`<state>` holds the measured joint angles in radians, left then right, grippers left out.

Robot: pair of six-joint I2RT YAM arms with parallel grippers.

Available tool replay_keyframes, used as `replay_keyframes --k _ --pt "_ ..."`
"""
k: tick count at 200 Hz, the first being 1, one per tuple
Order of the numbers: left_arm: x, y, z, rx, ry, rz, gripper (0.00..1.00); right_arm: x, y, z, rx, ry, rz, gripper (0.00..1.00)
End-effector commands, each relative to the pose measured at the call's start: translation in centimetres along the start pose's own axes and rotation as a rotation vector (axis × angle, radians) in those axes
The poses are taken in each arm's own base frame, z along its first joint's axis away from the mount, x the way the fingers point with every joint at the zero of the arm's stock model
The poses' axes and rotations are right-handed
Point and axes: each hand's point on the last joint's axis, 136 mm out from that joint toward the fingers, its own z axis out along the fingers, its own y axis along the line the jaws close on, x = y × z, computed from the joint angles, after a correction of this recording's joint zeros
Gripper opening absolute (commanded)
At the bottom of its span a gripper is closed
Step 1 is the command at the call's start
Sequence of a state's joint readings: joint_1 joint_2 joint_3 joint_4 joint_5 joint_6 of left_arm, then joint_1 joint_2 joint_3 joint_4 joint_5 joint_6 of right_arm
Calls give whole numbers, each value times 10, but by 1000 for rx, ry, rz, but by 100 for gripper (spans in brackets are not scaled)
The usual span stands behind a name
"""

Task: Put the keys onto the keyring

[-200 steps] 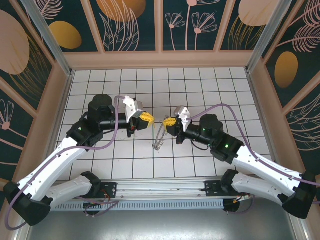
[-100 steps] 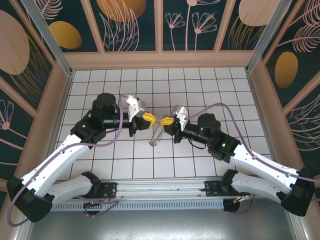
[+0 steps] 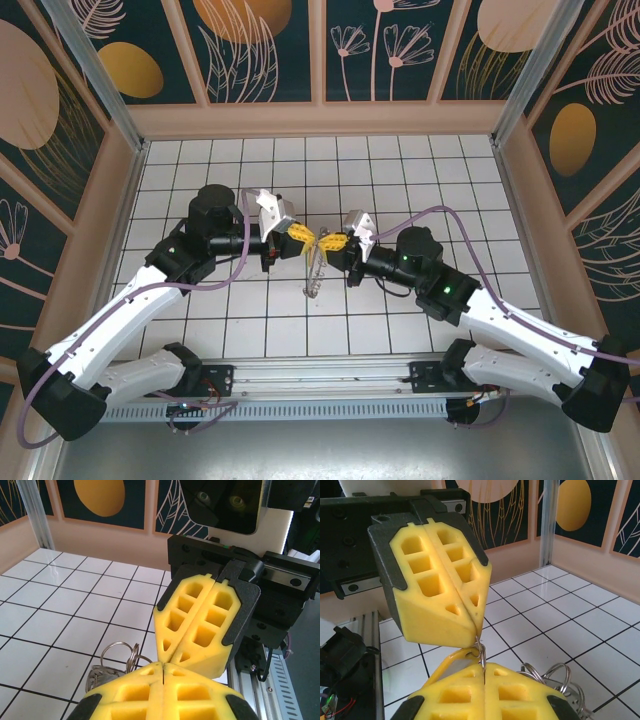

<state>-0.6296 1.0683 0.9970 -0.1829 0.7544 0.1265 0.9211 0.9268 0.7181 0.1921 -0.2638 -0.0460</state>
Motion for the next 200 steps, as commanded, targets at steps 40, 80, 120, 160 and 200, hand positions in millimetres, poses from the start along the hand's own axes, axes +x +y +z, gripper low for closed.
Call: replay_keyframes --k 40,80,120,160,200 --pt "-2 1 1 -7 -10 21 0 -29 12 -1 -59 -86 -6 0" --pt "0 2 0 -19 -4 24 0 -30 13 -1 -66 -84 -2 0" --pt "4 4 -2 -40 14 29 0 -33 14 -4 -63 -92 -2 0" --pt "4 5 -2 -49 16 30 0 -34 15 -3 -74 -91 3 0" --pt "6 6 -3 -56 19 31 0 -37 15 -6 -69 -99 2 0"
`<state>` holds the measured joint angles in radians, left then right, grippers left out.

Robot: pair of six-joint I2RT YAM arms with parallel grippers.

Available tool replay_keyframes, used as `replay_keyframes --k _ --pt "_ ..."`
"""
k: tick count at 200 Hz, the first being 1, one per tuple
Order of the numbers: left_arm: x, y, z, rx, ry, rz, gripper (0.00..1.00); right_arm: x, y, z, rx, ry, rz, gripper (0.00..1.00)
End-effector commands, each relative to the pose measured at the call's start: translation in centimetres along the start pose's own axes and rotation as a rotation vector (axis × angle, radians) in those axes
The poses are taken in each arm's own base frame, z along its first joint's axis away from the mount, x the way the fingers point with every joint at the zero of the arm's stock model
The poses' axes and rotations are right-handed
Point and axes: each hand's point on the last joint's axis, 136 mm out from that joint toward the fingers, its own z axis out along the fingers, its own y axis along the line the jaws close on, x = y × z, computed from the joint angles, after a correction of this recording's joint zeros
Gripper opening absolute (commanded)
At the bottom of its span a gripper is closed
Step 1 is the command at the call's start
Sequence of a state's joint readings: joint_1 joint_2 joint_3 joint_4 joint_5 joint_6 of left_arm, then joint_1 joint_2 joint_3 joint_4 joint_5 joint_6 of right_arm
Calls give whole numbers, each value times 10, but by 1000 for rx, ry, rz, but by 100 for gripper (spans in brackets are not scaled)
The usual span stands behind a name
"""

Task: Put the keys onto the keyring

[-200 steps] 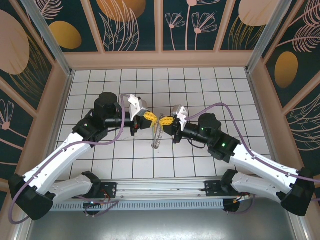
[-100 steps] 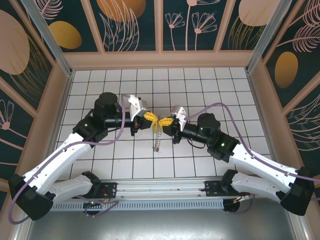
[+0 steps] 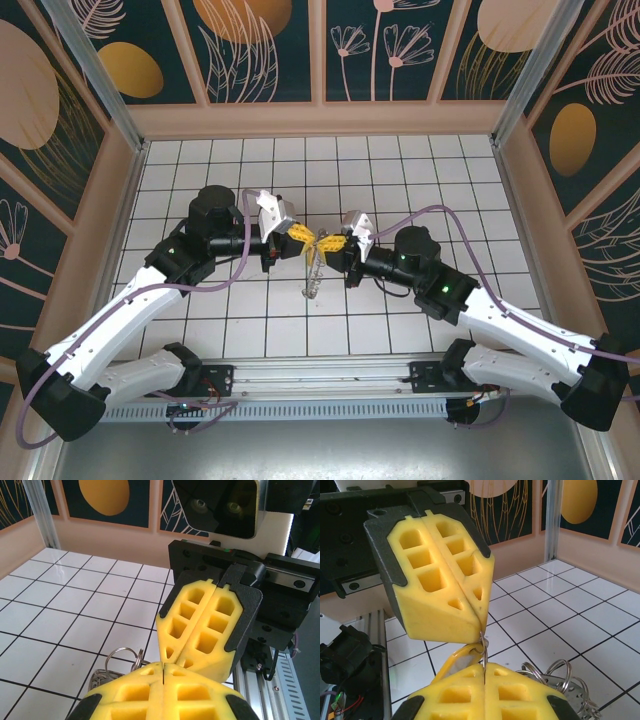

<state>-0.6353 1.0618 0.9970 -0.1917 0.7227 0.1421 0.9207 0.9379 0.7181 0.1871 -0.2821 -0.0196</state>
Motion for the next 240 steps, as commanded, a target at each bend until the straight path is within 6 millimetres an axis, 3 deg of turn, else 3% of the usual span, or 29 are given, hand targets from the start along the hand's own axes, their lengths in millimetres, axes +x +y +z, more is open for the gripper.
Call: replay_keyframes --k 1,240 --pt "5 3 -2 -31 13 15 0 -41 15 -9 -54 -114 -30 0" --pt "6 0 -9 -43 23 27 0 -41 -3 -9 47 -106 -5 0"
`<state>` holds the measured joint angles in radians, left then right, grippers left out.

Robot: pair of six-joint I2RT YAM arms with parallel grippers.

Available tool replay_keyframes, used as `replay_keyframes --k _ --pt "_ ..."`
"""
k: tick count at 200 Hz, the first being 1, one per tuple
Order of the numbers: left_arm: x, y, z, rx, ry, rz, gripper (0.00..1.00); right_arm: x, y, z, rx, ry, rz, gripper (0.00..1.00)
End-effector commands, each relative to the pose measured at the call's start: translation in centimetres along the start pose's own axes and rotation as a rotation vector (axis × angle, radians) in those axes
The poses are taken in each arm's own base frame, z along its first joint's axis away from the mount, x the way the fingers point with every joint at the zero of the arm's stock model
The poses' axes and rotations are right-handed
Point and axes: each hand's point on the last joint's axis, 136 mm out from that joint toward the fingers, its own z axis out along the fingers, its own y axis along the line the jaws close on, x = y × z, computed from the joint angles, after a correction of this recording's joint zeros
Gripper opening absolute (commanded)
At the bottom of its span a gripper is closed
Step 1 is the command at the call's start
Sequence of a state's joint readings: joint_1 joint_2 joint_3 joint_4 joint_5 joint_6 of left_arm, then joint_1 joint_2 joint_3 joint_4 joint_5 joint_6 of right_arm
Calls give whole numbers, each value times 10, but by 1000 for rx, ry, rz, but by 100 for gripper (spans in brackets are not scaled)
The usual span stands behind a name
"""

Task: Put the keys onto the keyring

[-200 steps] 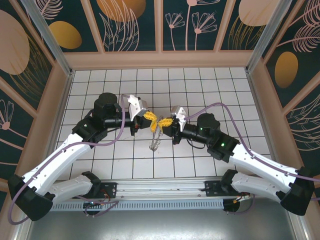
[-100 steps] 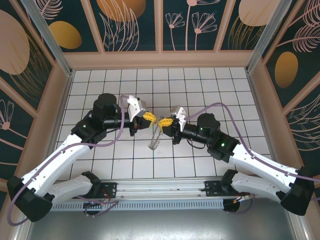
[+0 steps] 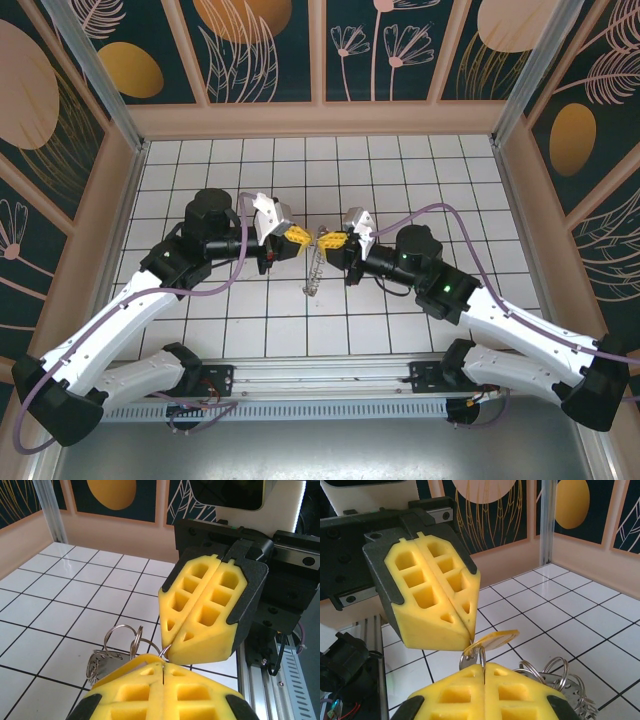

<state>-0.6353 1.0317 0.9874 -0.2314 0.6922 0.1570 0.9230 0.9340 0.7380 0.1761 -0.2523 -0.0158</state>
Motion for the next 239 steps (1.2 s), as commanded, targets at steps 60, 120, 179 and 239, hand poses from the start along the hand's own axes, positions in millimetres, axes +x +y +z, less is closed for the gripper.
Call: replay_keyframes --k 60,120,179,239 --pt "12 14 -7 -112 57 8 0 -26 -10 -9 77 -66 0 0" --pt "30 20 -7 -142 141 -12 0 -35 -12 -12 98 -83 -29 0" --pt "22 -6 0 17 122 -18 0 -30 -9 5 58 -32 -71 0" --pt "20 -14 2 69 131 -27 0 -18 2 14 -24 31 -91 0"
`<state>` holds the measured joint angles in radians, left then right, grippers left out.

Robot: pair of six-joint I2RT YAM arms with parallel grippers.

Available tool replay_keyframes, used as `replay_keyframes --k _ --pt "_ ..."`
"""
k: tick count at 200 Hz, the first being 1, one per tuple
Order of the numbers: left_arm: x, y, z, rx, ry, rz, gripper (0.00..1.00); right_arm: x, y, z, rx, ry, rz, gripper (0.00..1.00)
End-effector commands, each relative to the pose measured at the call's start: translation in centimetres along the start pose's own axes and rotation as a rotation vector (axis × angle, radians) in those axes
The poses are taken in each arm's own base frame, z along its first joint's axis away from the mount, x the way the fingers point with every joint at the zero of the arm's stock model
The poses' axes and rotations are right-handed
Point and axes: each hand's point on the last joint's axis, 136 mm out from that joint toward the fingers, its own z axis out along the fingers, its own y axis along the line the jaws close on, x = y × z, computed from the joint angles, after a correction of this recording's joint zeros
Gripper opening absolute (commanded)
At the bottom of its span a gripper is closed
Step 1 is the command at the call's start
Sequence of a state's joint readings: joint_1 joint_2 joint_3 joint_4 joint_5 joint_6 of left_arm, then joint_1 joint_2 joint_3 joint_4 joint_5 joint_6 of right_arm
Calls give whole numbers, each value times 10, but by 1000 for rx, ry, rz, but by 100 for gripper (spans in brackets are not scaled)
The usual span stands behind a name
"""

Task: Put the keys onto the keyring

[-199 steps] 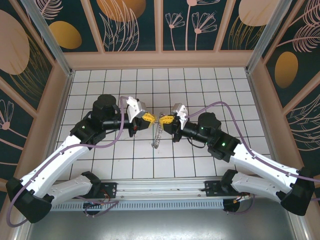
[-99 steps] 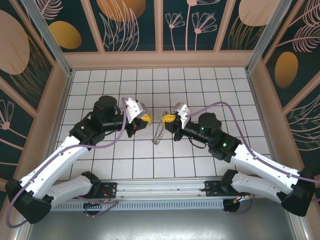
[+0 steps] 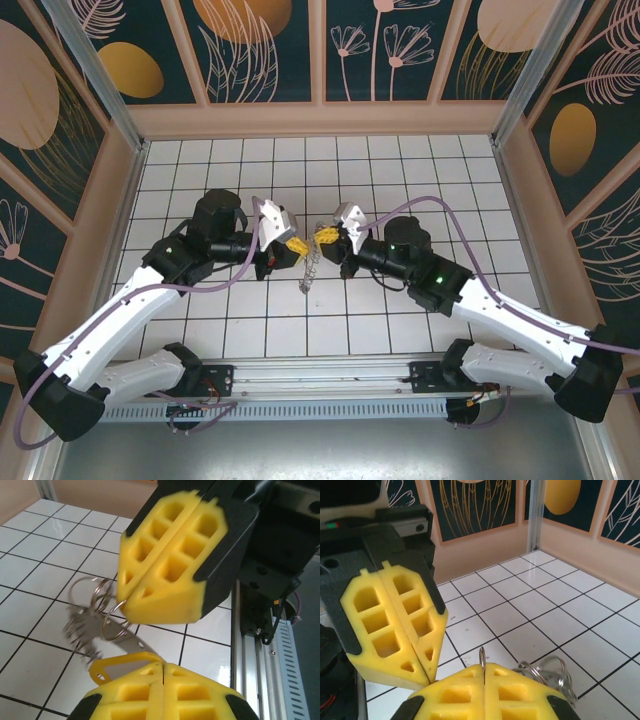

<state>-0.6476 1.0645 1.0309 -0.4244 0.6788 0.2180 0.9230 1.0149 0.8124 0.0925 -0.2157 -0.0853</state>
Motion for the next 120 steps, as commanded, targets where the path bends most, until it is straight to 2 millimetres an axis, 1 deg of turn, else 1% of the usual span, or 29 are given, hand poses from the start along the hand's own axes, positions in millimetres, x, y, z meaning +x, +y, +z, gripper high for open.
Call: replay_keyframes --k 1,29,65,120 --pt "-8 -9 -1 44 -9 26 0 -27 12 -3 -64 -57 -44 0" --pt "-11 -5 1 32 -18 28 0 -25 20 -4 -110 -50 -40 0" --pt "-17 5 0 -26 -44 30 0 -22 27 -7 -141 -42 -38 0" --pt "-27 13 -5 -87 -91 33 0 -18 29 -11 -143 -30 -32 0"
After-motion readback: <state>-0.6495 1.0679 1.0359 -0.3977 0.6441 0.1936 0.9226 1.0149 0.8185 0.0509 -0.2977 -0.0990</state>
